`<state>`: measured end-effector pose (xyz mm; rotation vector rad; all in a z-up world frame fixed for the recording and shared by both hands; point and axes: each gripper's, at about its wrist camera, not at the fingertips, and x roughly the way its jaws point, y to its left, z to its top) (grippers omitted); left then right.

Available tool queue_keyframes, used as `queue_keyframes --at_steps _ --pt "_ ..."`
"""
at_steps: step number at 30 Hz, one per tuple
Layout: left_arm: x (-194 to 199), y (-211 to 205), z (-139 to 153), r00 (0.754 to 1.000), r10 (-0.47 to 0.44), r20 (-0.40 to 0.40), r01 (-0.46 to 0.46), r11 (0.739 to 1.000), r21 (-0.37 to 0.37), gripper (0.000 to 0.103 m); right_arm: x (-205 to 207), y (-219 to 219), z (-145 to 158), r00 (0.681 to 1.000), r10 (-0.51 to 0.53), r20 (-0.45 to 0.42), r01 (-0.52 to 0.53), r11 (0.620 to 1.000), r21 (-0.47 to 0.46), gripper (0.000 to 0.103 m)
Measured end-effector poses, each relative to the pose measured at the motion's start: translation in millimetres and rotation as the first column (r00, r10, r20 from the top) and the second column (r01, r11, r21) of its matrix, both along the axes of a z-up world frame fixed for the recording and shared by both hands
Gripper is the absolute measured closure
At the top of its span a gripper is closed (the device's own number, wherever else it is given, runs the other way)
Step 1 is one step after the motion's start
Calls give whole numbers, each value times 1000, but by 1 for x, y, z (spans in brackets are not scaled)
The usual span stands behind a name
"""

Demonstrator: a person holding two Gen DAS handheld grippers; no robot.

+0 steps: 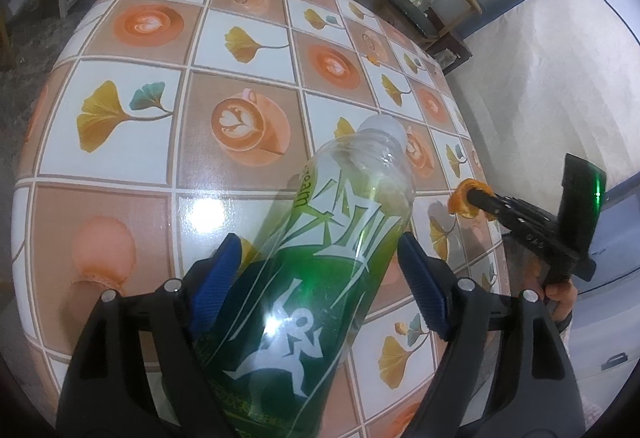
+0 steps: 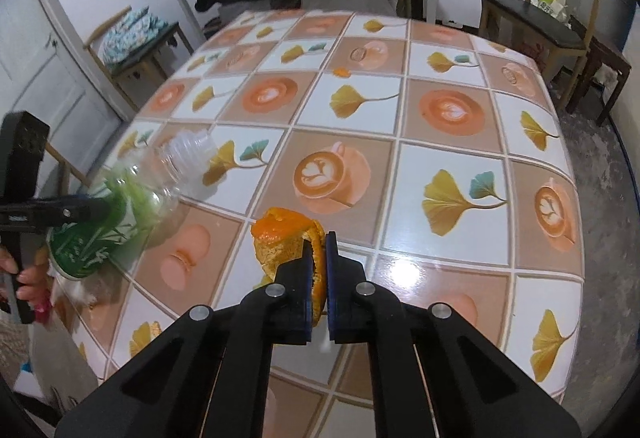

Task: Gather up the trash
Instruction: 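Lift the orange peel with the right tool while the left tool holds the bottle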

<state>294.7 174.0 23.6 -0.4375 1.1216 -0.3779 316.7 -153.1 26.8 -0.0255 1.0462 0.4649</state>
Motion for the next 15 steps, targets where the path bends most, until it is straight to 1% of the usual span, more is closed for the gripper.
queue_keyframes --at_steps 4,8,9,10,12,15 --pt "-4 -2 7 999 -11 43 11 1000 16 41 -6 -12 9 1000 -21 21 21 999 34 98" --pt "-9 -4 11 997 -27 74 25 999 33 45 -13 -22 16 998 -43 40 41 998 57 98" --pt "-10 -5 13 996 -29 83 27 999 25 54 -15 -24 17 998 -48 42 45 997 61 98" --pt "-11 -6 15 996 -36 87 35 999 19 57 -17 -28 19 998 -54 44 50 996 70 98" --pt "-13 -8 17 995 -37 94 35 999 20 60 -20 -31 21 997 -58 45 54 995 78 98" --pt "-15 -11 18 994 -57 92 55 998 25 61 -25 -36 22 997 -64 44 60 995 84 98"
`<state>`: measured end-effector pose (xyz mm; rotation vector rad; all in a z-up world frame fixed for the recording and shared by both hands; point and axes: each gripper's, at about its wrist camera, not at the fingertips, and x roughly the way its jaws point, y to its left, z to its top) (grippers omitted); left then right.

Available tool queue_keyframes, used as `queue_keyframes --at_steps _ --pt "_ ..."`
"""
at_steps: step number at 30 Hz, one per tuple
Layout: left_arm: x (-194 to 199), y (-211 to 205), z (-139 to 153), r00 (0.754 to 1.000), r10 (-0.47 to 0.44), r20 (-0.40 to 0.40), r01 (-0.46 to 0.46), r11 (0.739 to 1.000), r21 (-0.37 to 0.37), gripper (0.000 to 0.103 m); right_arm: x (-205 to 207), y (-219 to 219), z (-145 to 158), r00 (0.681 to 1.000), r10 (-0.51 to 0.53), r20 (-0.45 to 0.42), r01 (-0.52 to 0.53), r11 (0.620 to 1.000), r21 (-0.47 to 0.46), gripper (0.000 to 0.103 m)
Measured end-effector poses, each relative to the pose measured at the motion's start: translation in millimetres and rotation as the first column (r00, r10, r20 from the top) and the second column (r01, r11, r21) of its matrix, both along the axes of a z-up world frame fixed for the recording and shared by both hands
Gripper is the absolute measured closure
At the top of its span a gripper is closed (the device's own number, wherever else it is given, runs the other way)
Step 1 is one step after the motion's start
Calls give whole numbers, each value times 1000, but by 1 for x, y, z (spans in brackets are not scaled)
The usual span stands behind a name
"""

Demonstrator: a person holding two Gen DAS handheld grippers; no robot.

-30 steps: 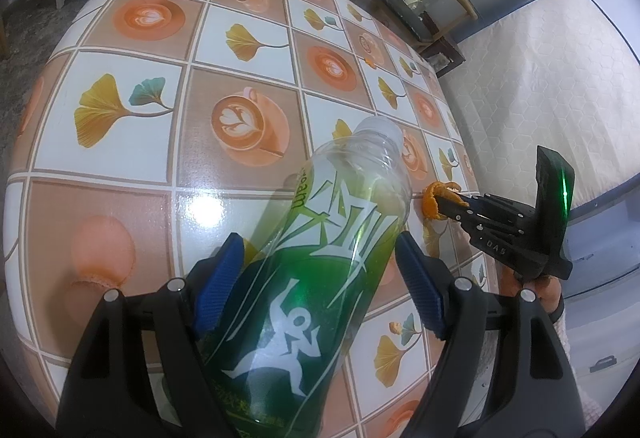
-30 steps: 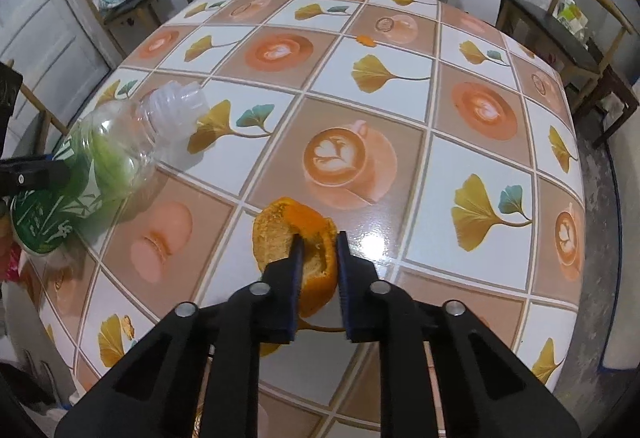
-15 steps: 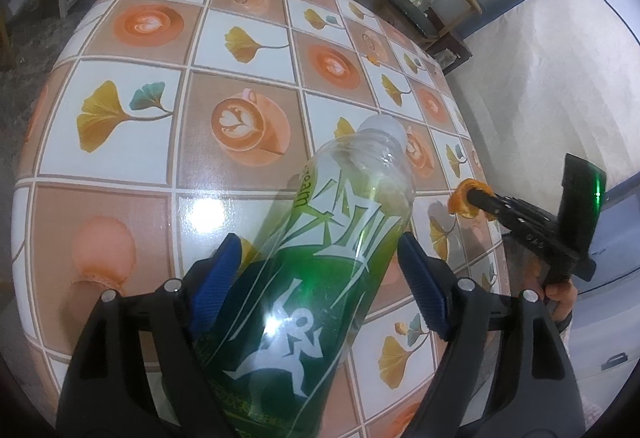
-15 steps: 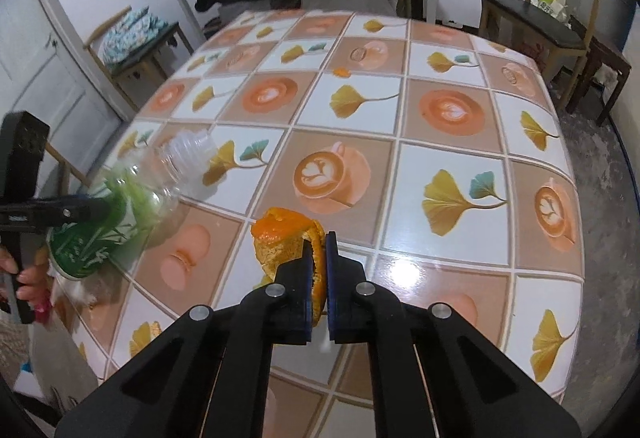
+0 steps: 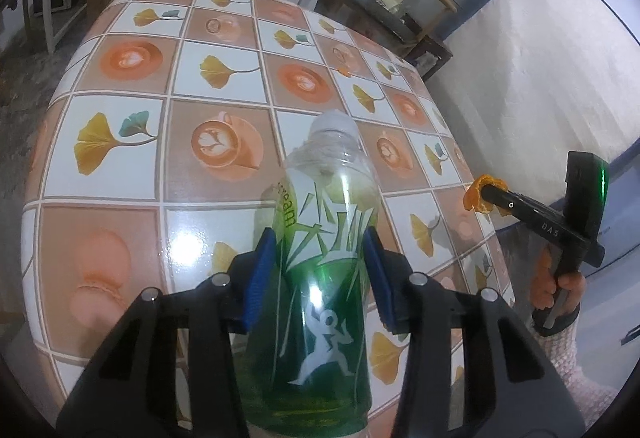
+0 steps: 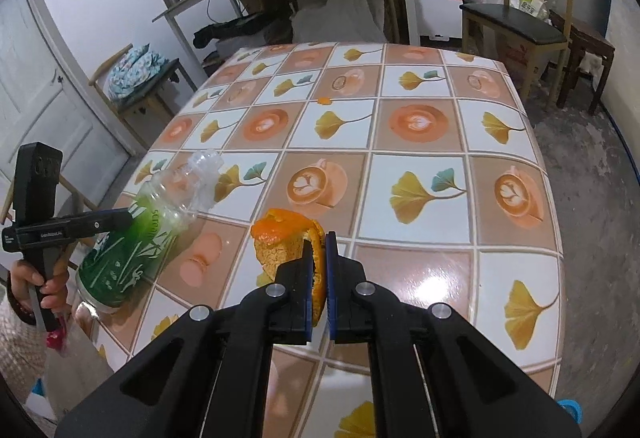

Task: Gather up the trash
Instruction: 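Lift the orange peel with the right tool while the left tool holds the bottle, then carry bottle and orange peel over the blue wastebasket with both tools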

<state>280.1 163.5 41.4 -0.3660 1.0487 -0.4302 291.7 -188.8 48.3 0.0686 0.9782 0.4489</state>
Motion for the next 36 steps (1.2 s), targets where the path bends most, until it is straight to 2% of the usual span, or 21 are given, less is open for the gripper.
queue_keyframes --at_steps 2,3,4,6,12,19,21,25,36 --pt "1 -2 1 999 -31 -14 32 999 4 60 -2 -1 0 1000 -1 -2 1 1000 4 98" --pt "2 -5 1 998 -58 -26 58 998 16 51 -3 -1 0 1000 -1 -3 1 1000 8 98" --pt "4 -9 1 996 -82 -45 84 996 39 34 -4 -1 0 1000 -1 -4 1 1000 13 98" --pt "11 -15 -3 987 -131 -92 139 987 85 23 -4 -1 -1 1000 0 -7 0 1000 24 98" --pt "34 -34 -14 939 -230 -254 279 944 174 23 -4 2 -5 1000 15 -14 -14 999 37 98" --pt "34 -67 -33 877 -292 -382 401 882 246 24 0 -2 -16 1000 16 -27 -14 998 67 98" --pt "32 -73 -33 881 -295 -369 410 866 287 28 1 -4 -19 999 16 -31 -13 997 76 97" --pt "33 -75 -30 899 -272 -343 381 872 308 45 0 -9 -25 999 12 -39 -8 996 90 98" --pt "16 -74 -10 944 -221 -246 292 905 308 46 -13 -29 -20 999 -16 -30 20 991 130 98"
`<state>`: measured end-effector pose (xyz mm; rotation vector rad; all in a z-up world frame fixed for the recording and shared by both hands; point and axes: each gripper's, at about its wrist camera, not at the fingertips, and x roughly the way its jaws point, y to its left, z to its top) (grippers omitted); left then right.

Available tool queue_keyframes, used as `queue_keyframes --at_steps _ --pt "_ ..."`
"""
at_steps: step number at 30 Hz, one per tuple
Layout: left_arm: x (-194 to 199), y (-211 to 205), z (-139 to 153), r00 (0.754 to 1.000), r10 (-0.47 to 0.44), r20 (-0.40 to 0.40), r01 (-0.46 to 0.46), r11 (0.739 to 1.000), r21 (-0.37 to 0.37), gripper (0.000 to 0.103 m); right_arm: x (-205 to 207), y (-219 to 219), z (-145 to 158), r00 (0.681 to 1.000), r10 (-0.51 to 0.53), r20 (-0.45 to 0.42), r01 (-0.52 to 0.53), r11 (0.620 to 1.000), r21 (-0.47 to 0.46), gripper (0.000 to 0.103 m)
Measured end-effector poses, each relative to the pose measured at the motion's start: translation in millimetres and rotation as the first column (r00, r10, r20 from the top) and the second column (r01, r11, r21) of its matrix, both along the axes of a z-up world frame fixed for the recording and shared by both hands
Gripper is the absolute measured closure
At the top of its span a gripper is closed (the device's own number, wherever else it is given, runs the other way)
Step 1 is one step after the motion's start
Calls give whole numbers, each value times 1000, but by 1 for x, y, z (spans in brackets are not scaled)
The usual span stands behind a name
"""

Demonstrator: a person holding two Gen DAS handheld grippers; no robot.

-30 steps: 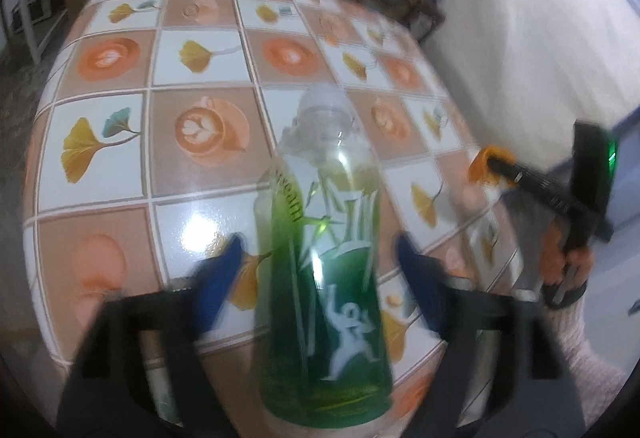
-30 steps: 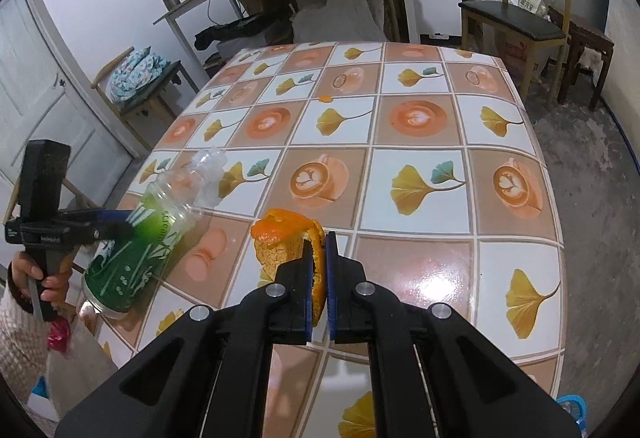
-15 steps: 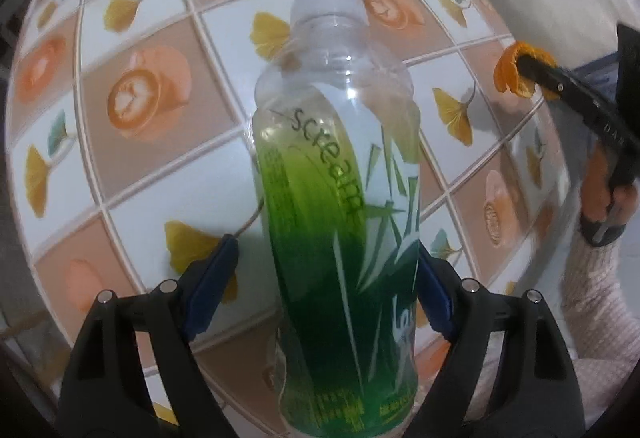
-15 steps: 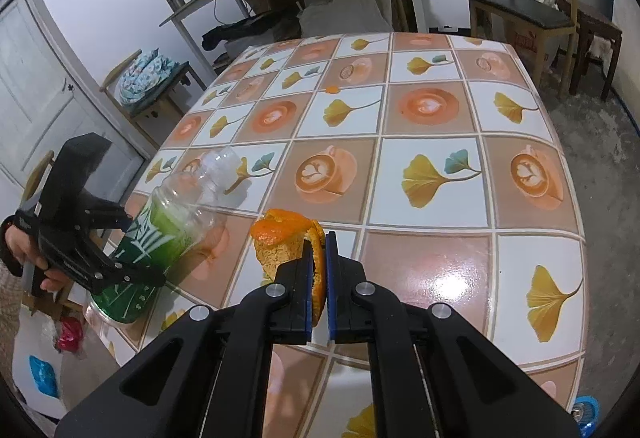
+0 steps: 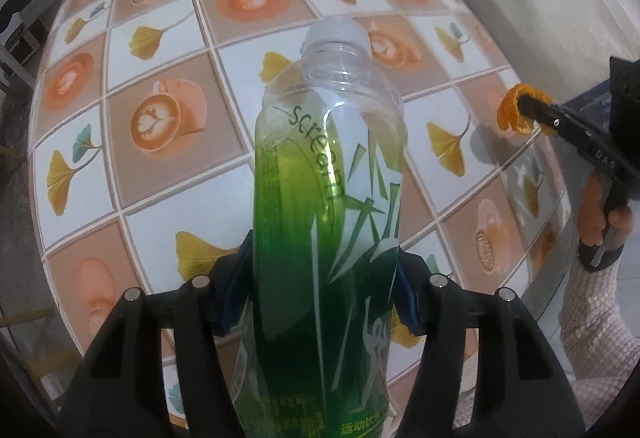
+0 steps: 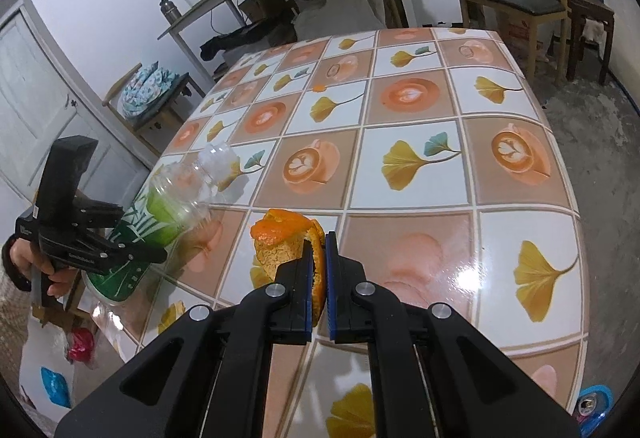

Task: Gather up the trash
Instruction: 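Carry bottle and orange peel over the blue wastebasket with both tools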

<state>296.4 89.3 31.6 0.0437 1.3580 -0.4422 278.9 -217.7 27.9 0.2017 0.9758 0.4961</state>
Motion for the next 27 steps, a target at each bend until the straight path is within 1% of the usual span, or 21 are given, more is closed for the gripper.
queue_keyframes --at_steps 4,8,10,15,17,20,23,27 --pt "-12 -1 13 999 8 33 -7 999 -32 46 -11 -9 5 1000 -14 11 14 1000 21 98" --pt "-25 -16 28 997 -1 81 7 998 -66 46 -25 -20 11 999 -41 21 40 998 43 98" --pt "-35 -29 37 992 -25 125 36 995 -89 46 -34 -28 12 998 -58 26 56 997 55 98" --pt "-51 -67 51 981 -82 176 111 980 -165 46 -56 -54 14 993 -110 36 107 990 88 98" --pt "-56 -84 54 974 -111 196 145 975 -169 46 -68 -70 16 989 -142 45 137 985 101 98" --pt "-65 -118 60 962 -157 224 202 959 -199 46 -90 -99 23 977 -203 66 195 974 113 98" --pt "-75 -155 65 949 -196 246 257 934 -249 46 -114 -133 27 958 -275 81 264 957 122 98" --pt "-89 -213 66 929 -268 254 339 893 -297 46 -153 -184 30 917 -387 98 375 919 121 97"
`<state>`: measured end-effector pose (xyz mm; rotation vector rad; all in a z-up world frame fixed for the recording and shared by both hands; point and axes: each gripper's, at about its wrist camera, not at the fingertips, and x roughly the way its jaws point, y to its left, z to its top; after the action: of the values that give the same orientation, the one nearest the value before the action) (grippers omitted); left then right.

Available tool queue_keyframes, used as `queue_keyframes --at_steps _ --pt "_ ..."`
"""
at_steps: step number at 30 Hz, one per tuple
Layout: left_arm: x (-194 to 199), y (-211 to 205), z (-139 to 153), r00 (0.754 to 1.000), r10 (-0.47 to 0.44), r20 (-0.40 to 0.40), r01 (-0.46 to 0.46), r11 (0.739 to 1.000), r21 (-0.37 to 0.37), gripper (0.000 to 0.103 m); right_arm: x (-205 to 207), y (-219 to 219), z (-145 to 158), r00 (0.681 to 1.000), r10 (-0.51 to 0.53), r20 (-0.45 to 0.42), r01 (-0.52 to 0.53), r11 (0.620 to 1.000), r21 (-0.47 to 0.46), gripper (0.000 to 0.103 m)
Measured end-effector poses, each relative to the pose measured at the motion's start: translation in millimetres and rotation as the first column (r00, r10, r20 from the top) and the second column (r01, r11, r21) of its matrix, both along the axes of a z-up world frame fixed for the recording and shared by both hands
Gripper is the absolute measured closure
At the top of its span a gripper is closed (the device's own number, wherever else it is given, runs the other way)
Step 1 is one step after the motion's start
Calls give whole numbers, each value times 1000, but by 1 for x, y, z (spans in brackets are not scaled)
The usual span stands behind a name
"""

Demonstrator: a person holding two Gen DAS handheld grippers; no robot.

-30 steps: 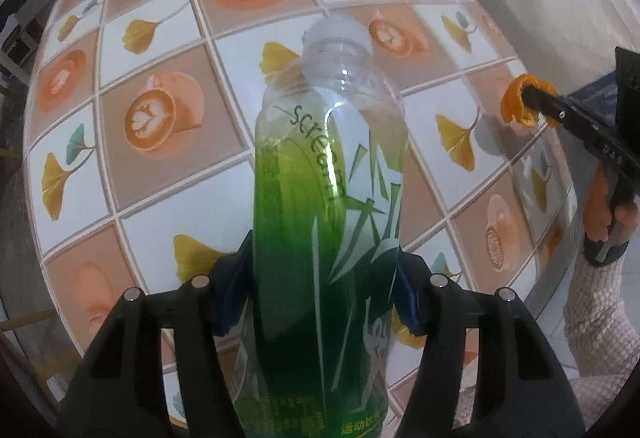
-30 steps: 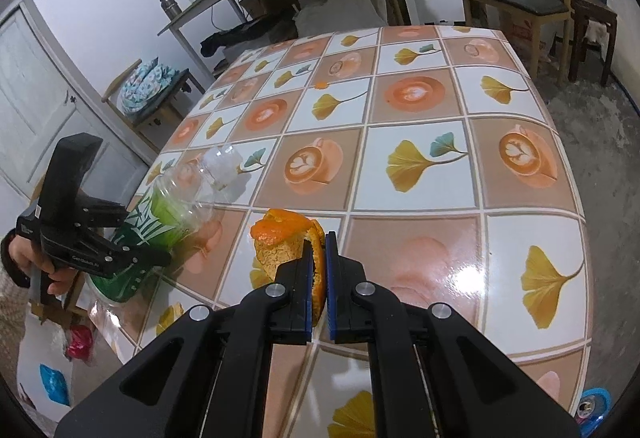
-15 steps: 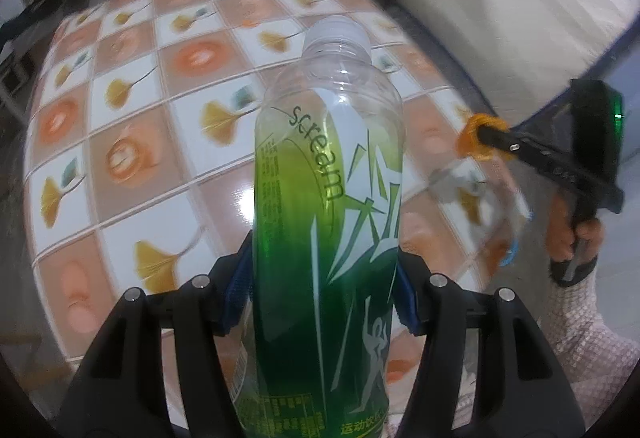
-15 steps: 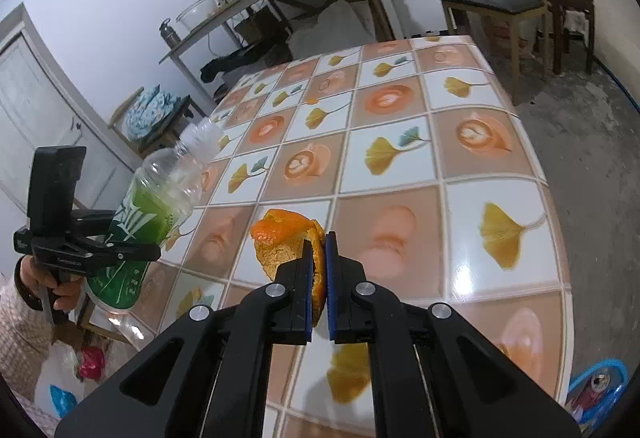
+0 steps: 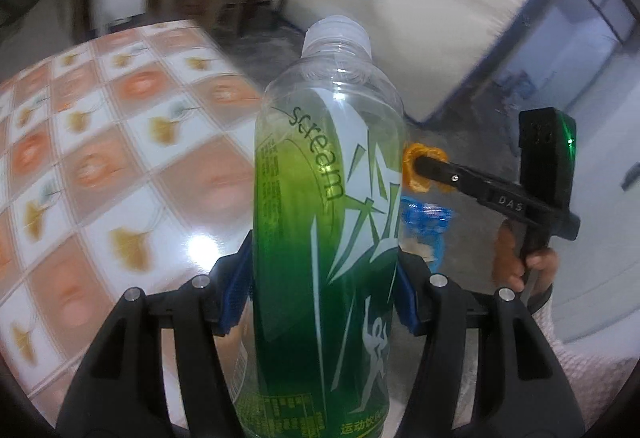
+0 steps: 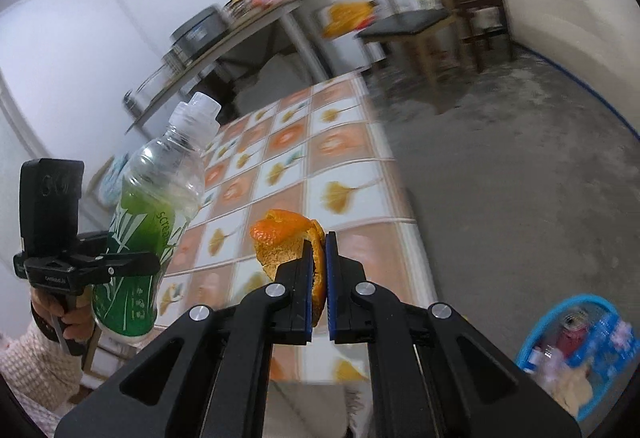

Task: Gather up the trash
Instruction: 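Carry bottle and orange peel over the blue wastebasket with both tools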

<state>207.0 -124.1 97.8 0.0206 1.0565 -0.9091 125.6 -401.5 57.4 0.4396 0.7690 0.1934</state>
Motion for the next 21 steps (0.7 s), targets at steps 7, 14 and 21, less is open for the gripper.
queue_keyframes --at_steps 7,14,21 --pt "-24 -101 -17 992 -119 -29 118 992 -47 46 -70 -81 -14 978 -209 -21 208 978 -13 97" --pt "-44 -202 -74 972 -207 -107 201 977 -67 46 -133 -161 -53 903 -421 -90 420 907 -28 97" --pt "-70 -285 -163 940 -261 -220 259 965 -38 46 -179 -221 -140 797 -550 -250 561 827 -35 98"
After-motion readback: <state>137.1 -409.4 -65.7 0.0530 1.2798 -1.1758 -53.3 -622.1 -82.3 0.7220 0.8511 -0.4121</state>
